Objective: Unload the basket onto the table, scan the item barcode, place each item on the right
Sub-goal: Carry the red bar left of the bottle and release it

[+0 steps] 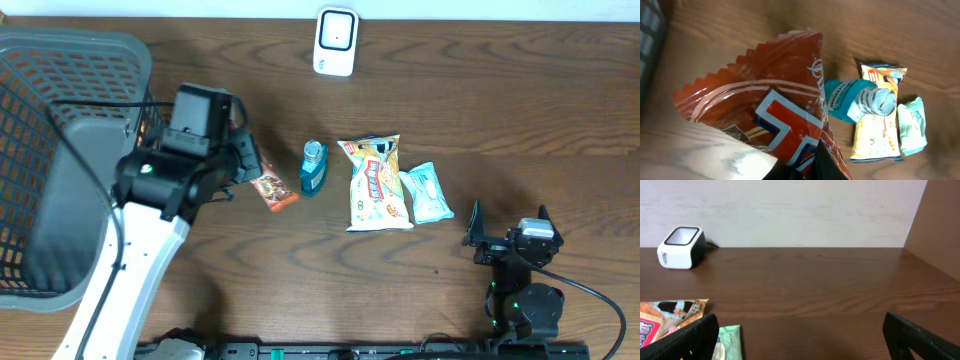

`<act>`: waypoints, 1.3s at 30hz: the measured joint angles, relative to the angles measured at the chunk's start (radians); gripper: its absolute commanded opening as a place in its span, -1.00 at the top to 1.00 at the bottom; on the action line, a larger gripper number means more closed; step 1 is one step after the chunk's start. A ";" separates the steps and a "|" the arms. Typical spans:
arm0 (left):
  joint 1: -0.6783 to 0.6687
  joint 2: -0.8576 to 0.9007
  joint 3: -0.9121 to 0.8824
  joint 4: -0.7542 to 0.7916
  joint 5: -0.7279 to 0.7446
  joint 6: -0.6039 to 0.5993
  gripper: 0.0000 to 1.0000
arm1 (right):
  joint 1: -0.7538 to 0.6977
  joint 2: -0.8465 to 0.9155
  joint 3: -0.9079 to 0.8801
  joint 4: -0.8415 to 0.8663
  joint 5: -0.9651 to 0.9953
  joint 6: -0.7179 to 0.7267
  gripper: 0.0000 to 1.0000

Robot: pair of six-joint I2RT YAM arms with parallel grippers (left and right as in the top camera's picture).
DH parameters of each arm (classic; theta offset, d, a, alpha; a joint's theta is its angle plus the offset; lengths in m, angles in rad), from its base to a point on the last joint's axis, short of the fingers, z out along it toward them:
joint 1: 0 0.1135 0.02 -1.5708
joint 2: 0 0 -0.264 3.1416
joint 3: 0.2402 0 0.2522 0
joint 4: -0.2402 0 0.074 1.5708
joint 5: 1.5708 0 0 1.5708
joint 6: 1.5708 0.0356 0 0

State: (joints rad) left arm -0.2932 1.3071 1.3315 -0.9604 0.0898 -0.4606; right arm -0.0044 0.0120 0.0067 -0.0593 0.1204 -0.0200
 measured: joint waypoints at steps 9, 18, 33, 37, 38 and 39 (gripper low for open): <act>-0.060 0.158 -0.041 0.048 -0.019 -0.175 0.86 | 0.000 0.000 0.000 0.000 0.000 0.000 -0.99; -0.071 0.319 -0.067 0.054 -0.023 -0.202 0.86 | 0.000 0.000 0.000 0.000 0.000 0.000 -0.98; -0.071 0.321 -0.067 0.098 -0.074 -0.206 0.85 | 0.000 0.000 0.000 0.000 0.000 0.000 -0.98; -0.071 0.323 -0.067 0.142 -0.081 -0.210 0.85 | 0.000 0.000 0.000 0.000 0.000 0.000 -0.98; -0.071 0.324 -0.067 0.149 -0.082 -0.210 0.85 | 0.000 0.000 0.000 0.000 0.000 0.000 -0.99; -0.071 0.325 -0.067 0.151 -0.082 -0.212 0.85 | 0.000 0.000 0.000 0.000 0.000 0.000 -0.98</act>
State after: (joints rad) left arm -0.3637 1.6325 1.2644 -0.8093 0.0074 -0.6727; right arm -0.0044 0.0120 0.0067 -0.0593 0.1204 -0.0200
